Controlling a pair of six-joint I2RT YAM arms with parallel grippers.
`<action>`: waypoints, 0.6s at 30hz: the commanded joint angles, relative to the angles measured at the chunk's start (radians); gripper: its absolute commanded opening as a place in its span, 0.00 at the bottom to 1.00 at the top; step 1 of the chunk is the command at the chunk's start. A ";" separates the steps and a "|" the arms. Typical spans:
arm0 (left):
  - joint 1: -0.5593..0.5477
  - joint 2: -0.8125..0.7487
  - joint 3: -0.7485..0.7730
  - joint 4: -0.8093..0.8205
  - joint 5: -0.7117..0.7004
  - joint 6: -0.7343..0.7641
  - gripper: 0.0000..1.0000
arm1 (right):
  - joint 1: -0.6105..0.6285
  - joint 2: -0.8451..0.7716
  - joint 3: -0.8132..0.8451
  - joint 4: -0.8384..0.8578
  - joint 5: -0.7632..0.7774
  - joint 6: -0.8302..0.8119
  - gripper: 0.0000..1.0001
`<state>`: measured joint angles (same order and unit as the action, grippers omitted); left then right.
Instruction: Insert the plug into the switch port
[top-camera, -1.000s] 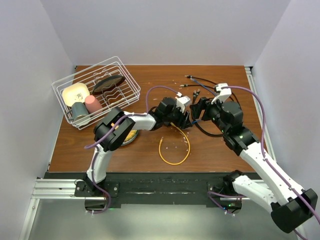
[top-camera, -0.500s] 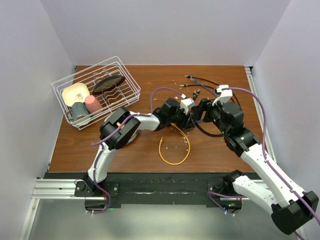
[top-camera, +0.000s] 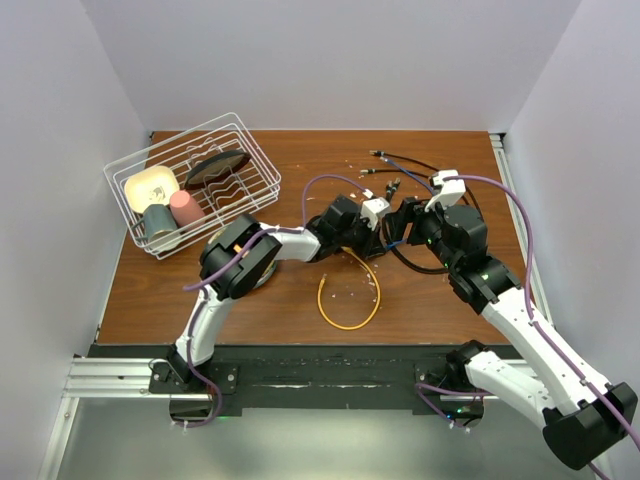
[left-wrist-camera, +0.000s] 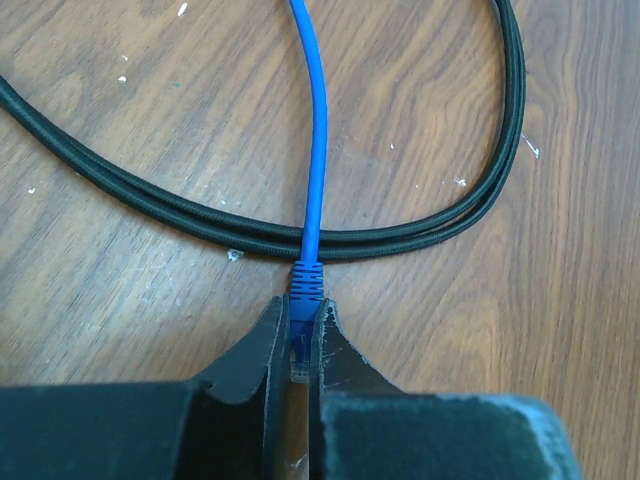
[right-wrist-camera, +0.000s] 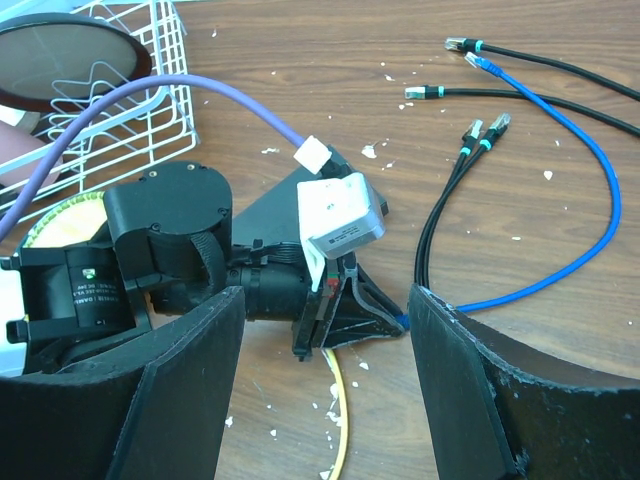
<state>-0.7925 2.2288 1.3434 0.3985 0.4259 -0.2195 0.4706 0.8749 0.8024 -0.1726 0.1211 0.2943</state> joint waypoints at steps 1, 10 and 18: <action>-0.002 -0.092 -0.035 -0.030 -0.018 0.031 0.00 | -0.001 -0.033 0.027 -0.010 0.015 -0.017 0.70; -0.002 -0.282 -0.116 -0.062 -0.052 0.075 0.00 | -0.001 -0.071 0.006 -0.030 -0.017 -0.038 0.70; 0.001 -0.428 -0.171 -0.151 -0.121 0.158 0.00 | -0.001 -0.047 0.015 -0.022 -0.069 -0.060 0.70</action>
<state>-0.7925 1.8847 1.1946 0.2844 0.3508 -0.1276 0.4706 0.8181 0.8024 -0.2131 0.0986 0.2646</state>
